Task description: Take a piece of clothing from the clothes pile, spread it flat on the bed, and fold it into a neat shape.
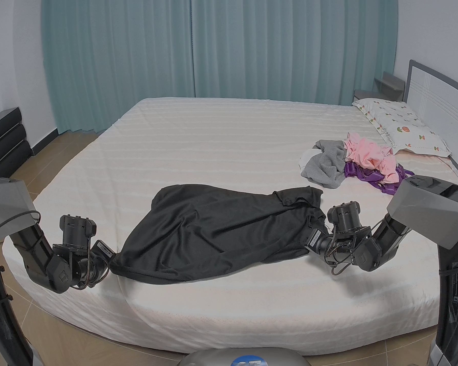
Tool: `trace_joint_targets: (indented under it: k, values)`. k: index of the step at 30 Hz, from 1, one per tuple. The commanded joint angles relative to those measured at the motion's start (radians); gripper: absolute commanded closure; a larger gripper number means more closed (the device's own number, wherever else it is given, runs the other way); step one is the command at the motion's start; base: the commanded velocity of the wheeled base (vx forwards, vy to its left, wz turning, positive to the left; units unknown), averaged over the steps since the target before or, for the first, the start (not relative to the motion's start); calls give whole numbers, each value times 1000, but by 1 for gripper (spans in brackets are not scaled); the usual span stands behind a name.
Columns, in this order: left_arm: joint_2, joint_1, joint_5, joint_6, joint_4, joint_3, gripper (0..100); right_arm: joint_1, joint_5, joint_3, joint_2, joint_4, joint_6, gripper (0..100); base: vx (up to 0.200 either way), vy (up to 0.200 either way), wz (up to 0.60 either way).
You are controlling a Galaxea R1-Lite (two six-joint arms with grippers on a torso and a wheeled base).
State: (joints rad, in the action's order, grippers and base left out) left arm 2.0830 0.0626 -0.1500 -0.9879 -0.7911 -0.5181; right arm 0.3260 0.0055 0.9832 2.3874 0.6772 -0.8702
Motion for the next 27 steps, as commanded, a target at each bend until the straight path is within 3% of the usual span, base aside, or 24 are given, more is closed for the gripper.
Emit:
trace_joint_targets:
  k: [1,11,18,20,25,26,27]
  values:
    - [-1,0,0,0,0,1,100,-2,1,-55,-74,1,-4,100,0,0,0]
    - [-23,3,-5,6,1,12,100,-2,19,-173,-258,-47,-24,100,0,0,0]
    - [-72,6,-5,18,12,30,100,-35,96,-225,-409,-179,-19,100,0,0,0]
    - [-100,10,-6,51,13,52,100,-44,131,-228,-462,-291,2,100,0,0,0]
    - [-136,8,-6,89,19,73,100,-53,136,-276,-472,-323,62,100,0,0,0]
    - [-150,8,-6,98,32,76,100,-53,137,-296,-473,-326,86,0,0,0,0]
    - [-162,8,-6,107,46,78,100,-53,137,-313,-472,-327,109,0,0,0,0]
